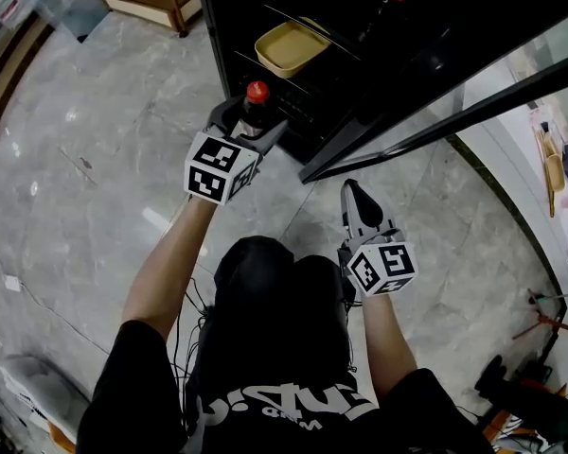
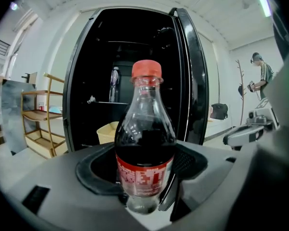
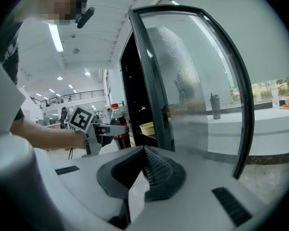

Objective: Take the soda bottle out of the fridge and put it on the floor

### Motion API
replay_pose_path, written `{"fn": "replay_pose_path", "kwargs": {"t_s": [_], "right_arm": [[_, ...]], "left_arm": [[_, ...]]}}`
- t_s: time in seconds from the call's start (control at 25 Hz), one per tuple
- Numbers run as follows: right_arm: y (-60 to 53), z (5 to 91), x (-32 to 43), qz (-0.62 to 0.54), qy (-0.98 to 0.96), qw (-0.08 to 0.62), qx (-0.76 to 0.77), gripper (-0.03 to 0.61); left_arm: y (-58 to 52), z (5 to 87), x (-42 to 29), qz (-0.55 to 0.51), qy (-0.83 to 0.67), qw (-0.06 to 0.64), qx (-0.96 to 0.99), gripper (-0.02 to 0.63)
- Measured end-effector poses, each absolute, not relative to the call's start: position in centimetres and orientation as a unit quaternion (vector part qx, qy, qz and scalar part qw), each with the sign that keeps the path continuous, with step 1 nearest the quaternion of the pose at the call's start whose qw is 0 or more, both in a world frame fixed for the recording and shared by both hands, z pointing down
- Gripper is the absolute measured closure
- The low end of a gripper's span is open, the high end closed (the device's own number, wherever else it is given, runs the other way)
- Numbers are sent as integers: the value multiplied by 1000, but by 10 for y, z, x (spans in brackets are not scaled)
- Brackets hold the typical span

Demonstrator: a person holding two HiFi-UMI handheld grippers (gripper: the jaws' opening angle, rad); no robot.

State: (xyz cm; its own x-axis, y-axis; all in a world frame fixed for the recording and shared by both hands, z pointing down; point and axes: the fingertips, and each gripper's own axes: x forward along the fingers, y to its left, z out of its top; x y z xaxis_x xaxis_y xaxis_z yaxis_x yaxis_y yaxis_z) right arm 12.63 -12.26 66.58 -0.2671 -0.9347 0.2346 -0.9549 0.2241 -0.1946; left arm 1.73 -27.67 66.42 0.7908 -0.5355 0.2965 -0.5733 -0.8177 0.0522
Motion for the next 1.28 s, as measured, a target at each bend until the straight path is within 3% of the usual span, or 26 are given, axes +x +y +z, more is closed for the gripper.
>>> {"fn": "replay_pose_path", "kwargs": {"t_s": [0.6,1.28], "right_arm": [[-114,803,144,133,-782,46,607,555],[-109,836,180,130,-760,43,635,555]], "left_arm": [[-253,807,33,123,-275,65,951,302],[-243,928,41,145,-280,80,946,302]]}}
